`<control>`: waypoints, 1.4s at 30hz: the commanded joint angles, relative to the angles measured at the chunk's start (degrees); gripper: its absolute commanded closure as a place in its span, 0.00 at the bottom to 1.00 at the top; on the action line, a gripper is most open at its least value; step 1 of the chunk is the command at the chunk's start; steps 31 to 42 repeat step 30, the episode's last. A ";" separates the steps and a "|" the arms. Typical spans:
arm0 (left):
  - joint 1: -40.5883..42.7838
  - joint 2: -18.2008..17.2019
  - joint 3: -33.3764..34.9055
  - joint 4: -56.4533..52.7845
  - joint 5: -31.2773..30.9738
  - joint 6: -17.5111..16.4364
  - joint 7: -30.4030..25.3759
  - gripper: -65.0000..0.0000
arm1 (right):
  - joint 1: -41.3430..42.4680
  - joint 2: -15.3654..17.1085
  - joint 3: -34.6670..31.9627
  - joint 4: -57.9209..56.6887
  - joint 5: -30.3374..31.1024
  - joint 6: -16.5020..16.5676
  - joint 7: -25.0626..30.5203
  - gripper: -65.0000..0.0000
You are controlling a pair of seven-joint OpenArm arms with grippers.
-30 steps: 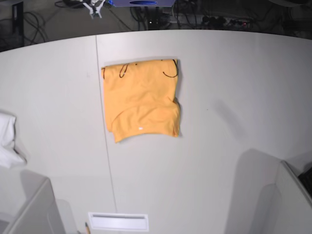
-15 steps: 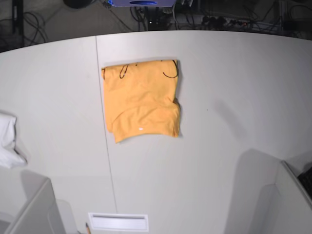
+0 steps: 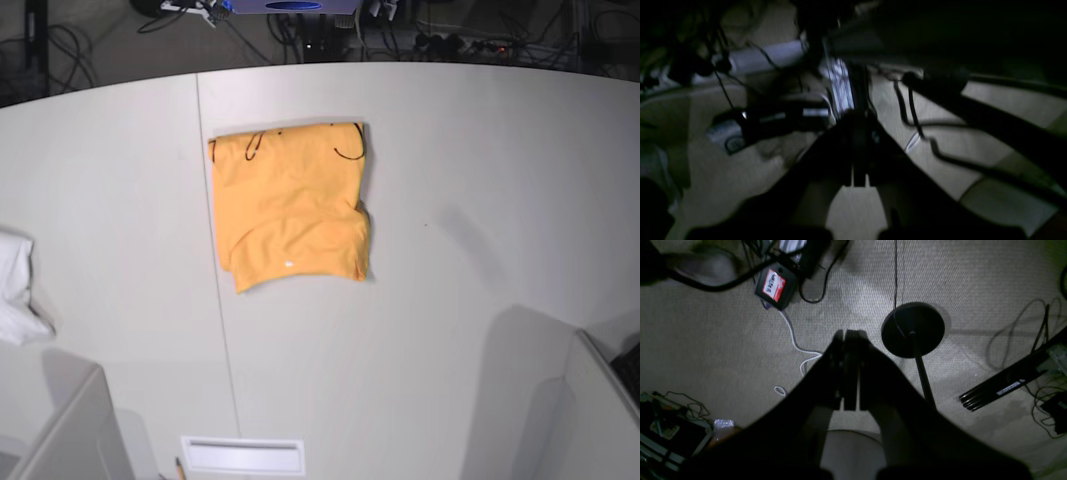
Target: Fold the T-shirt properly
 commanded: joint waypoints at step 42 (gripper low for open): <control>-0.58 -1.60 -0.02 -0.42 0.14 -0.35 -0.46 1.00 | 0.32 0.53 -0.46 0.21 -0.34 0.23 0.37 1.00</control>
